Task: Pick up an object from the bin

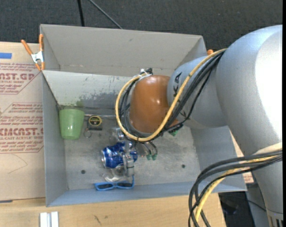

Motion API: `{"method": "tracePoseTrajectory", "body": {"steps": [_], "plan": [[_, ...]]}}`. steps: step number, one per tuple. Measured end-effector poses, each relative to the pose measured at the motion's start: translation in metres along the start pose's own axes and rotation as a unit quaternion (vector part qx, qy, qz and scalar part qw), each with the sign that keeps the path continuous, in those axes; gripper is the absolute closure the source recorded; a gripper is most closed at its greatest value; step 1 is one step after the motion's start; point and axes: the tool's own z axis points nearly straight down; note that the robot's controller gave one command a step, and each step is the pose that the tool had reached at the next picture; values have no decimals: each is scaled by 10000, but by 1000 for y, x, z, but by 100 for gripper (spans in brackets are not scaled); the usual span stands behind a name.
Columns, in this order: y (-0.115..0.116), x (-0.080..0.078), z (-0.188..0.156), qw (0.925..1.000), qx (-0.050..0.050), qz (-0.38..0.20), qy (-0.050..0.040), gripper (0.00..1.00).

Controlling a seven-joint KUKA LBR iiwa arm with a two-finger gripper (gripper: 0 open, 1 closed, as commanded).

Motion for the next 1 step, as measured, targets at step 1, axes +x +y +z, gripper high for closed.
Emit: {"method": "tracePoseTrajectory", "body": {"steps": [1], "plan": [[0,0,0,10000,-6,0,1,0]]}}
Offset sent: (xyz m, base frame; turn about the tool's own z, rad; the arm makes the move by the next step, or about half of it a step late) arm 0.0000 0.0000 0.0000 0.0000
